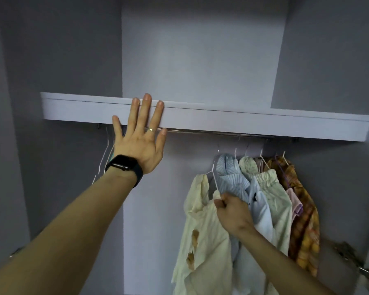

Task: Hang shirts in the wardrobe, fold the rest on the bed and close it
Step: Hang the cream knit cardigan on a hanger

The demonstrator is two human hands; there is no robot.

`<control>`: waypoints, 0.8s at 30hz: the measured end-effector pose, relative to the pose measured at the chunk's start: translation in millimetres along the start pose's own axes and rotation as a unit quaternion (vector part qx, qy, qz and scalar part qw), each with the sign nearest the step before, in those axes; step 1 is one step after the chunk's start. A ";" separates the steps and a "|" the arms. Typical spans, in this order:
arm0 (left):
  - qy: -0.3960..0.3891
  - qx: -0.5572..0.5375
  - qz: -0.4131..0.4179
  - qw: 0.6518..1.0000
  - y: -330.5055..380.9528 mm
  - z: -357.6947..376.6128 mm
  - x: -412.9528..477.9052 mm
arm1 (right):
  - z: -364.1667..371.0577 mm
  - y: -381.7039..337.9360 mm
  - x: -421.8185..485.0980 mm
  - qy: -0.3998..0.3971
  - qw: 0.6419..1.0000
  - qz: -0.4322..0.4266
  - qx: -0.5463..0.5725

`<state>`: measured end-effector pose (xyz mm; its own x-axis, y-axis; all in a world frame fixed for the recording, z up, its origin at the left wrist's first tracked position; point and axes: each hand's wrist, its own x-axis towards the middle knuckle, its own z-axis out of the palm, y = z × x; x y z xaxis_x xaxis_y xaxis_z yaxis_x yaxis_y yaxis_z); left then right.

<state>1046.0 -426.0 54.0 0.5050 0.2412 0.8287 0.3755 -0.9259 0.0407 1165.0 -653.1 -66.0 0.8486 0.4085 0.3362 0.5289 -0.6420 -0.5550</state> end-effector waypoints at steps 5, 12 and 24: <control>0.054 -0.030 0.005 0.998 -3.8 14.7 2.5 | -3.6 3.6 38.9 0.093 0.995 -0.022 -0.008; 0.080 -0.038 -0.001 0.996 -2.2 20.9 2.9 | -15.8 -14.1 92.3 0.110 0.990 0.026 -0.081; -0.032 -0.048 -0.059 0.997 9.2 -2.5 -2.0 | -31.2 -32.7 45.4 -0.050 0.985 0.048 -0.156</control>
<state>1046.5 -435.7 54.1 0.5118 0.3660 0.7773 0.3616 -0.9125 0.1916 1186.6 -633.9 -8.9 0.8977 0.3885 0.2076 0.4373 -0.8426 -0.3143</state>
